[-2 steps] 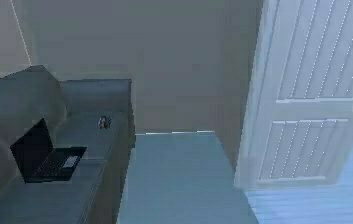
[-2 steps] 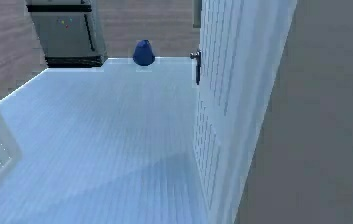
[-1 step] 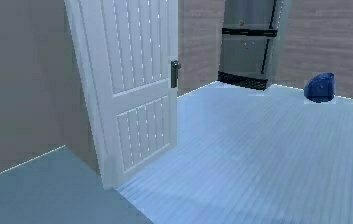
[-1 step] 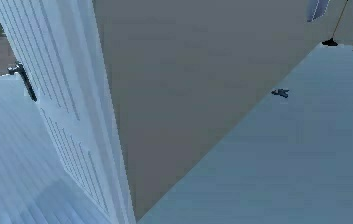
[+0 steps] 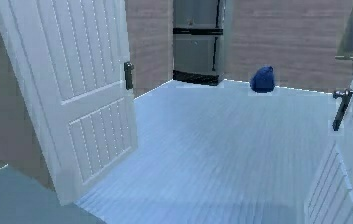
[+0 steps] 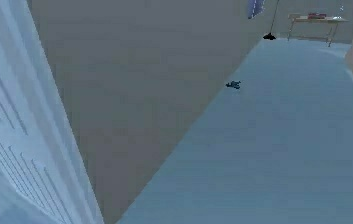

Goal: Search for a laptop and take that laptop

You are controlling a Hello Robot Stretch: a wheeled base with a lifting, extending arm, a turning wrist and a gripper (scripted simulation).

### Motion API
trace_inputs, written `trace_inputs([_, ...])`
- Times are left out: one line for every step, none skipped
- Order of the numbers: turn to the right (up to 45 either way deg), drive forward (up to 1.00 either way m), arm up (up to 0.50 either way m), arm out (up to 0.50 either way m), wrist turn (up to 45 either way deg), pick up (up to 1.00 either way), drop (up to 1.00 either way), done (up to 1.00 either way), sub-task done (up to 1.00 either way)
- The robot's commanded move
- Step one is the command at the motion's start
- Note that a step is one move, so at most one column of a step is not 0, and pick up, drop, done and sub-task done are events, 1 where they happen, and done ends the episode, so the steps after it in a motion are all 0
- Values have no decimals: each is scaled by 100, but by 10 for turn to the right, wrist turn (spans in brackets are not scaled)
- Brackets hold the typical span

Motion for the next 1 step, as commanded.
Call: trace_inputs([0,35,0,0,0,0,0,0,0])
